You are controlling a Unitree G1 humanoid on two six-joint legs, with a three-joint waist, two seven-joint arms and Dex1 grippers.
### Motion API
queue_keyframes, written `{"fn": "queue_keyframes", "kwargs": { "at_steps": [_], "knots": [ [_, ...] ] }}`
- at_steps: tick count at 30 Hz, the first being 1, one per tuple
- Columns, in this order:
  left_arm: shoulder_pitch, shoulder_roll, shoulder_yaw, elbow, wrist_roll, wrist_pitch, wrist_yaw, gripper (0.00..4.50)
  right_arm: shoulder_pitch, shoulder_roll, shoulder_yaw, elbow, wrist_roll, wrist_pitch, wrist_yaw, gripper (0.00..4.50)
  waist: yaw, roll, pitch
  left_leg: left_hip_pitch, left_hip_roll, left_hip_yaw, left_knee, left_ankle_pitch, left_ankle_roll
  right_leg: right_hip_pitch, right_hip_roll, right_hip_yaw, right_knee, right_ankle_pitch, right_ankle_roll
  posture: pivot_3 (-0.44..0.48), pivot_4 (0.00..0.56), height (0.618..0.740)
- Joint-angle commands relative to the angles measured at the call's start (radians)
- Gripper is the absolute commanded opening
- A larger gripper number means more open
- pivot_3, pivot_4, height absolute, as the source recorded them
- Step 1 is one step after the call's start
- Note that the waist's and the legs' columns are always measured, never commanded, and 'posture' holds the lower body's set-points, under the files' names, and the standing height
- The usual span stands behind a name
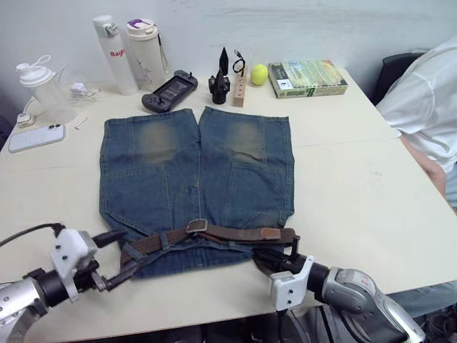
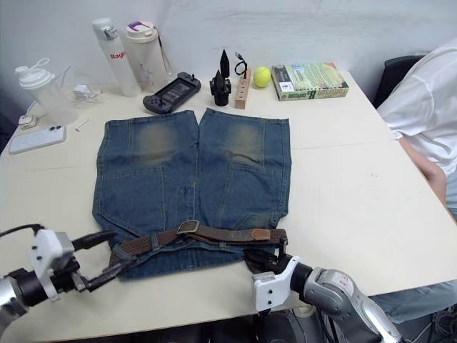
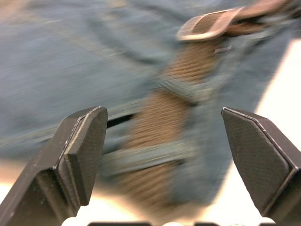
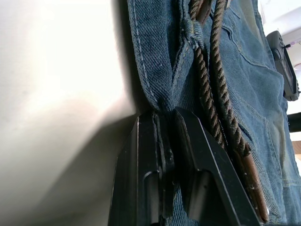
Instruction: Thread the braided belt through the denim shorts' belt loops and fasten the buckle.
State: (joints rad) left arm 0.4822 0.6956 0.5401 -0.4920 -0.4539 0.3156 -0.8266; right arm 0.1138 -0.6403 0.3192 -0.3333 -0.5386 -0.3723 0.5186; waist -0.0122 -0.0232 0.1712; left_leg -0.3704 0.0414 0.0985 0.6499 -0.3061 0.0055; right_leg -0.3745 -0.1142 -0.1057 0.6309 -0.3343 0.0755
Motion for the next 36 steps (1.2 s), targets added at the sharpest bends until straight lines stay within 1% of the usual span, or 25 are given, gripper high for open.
{"fn": "queue_keyframes", "kwargs": {
  "at_steps": [1,4,5,13,17,20,25,27,29,30,33,34,36],
  "knots": [
    [-0.023,0.0,-0.02,-0.002,0.083,-0.038,0.056,4.24,-0.002,0.015,0.041,0.037,-0.013,0.02,0.025,0.0,-0.003,-0.002,-0.001,0.0,0.0,0.0,0.0,0.0,0.0,0.0,0.0,0.0,0.0,0.0,0.0,0.0,0.15,0.72],
    [-0.034,-0.009,-0.055,-0.007,0.144,-0.082,0.079,4.24,-0.01,0.023,0.053,0.041,-0.017,0.025,0.025,0.0,-0.012,-0.004,-0.003,0.0,0.001,0.0,-0.001,0.0,-0.002,0.0,0.0,0.0,0.0,-0.001,-0.001,0.0,0.15,0.72],
    [-0.038,-0.011,-0.061,-0.009,0.144,-0.081,0.078,4.24,-0.01,0.025,0.055,0.04,-0.017,0.027,0.024,0.0,-0.016,-0.004,-0.003,0.0,0.002,0.0,-0.001,0.0,-0.002,0.0,0.0,0.0,0.0,-0.001,-0.001,0.0,0.15,0.72],
    [-0.023,0.038,-0.127,0.032,0.291,-0.176,0.06,4.24,-0.006,0.027,0.055,0.033,-0.014,0.031,0.023,0.0,-0.015,-0.004,-0.003,0.0,0.004,0.0,-0.001,-0.001,-0.004,-0.001,0.002,-0.001,0.001,-0.003,-0.005,0.0,0.15,0.72],
    [-0.039,0.058,-0.154,0.067,0.373,-0.195,0.087,4.24,-0.003,0.03,0.054,0.028,-0.01,0.036,0.023,0.0,-0.014,-0.004,-0.003,0.0,0.005,0.0,-0.001,-0.002,-0.003,-0.001,0.002,-0.001,0.002,-0.003,-0.005,0.0,0.15,0.72],
    [-0.062,0.051,-0.181,0.073,0.431,-0.193,0.133,4.24,0.002,0.03,0.049,0.022,0.001,0.045,0.025,0.0,-0.014,0.0,-0.006,0.001,0.005,0.0,-0.001,-0.002,-0.003,-0.001,0.002,-0.001,0.002,-0.003,-0.005,0.0,0.15,0.72],
    [-0.057,0.01,-0.196,0.049,0.47,-0.228,0.19,4.24,0.008,0.031,0.049,0.015,0.002,0.053,0.026,0.0,-0.013,0.002,-0.006,0.001,0.005,0.0,-0.001,-0.002,-0.002,-0.001,0.002,-0.001,0.004,-0.004,-0.006,0.0,0.15,0.72],
    [-0.042,0.0,-0.192,0.045,0.485,-0.268,0.203,3.7,0.01,0.031,0.048,0.015,0.002,0.054,0.024,0.0,-0.013,0.002,-0.007,0.001,0.005,0.0,-0.001,-0.002,-0.002,-0.001,0.002,-0.001,0.004,-0.004,-0.007,0.0,0.15,0.72],
    [-0.005,-0.013,-0.186,0.033,0.498,-0.332,0.206,3.32,0.01,0.03,0.047,0.019,0.002,0.053,0.023,0.0,-0.014,0.002,-0.007,0.001,0.005,0.0,-0.001,-0.002,-0.002,-0.001,0.002,-0.001,0.005,-0.004,-0.007,0.0,0.15,0.72],
    [0.015,-0.024,-0.185,0.033,0.521,-0.364,0.223,2.76,0.009,0.03,0.048,0.021,0.003,0.052,0.023,0.0,-0.014,0.002,-0.007,0.001,0.005,0.0,-0.001,-0.002,-0.002,-0.001,0.002,-0.001,0.005,-0.004,-0.007,0.0,0.15,0.72],
    [0.046,-0.034,-0.192,0.053,0.558,-0.416,0.241,1.41,0.007,0.03,0.051,0.022,0.005,0.053,0.025,0.0,-0.013,0.001,-0.007,0.001,0.005,0.0,-0.001,-0.002,-0.002,-0.002,0.002,-0.001,0.005,-0.004,-0.007,0.0,0.15,0.72],
    [0.047,-0.038,-0.193,0.063,0.57,-0.409,0.251,1.08,0.006,0.031,0.052,0.023,0.006,0.054,0.027,0.0,-0.013,0.001,-0.007,0.001,0.005,0.0,-0.001,-0.002,-0.002,-0.002,0.002,-0.002,0.005,-0.004,-0.007,0.0,0.15,0.72],
    [0.041,-0.044,-0.193,0.078,0.598,-0.399,0.274,1.08,0.004,0.03,0.053,0.025,0.009,0.055,0.029,0.0,-0.013,0.001,-0.007,0.001,0.005,0.0,-0.001,-0.003,-0.002,-0.002,0.002,-0.002,0.005,-0.004,-0.008,0.0,0.15,0.72]
  ]
}}
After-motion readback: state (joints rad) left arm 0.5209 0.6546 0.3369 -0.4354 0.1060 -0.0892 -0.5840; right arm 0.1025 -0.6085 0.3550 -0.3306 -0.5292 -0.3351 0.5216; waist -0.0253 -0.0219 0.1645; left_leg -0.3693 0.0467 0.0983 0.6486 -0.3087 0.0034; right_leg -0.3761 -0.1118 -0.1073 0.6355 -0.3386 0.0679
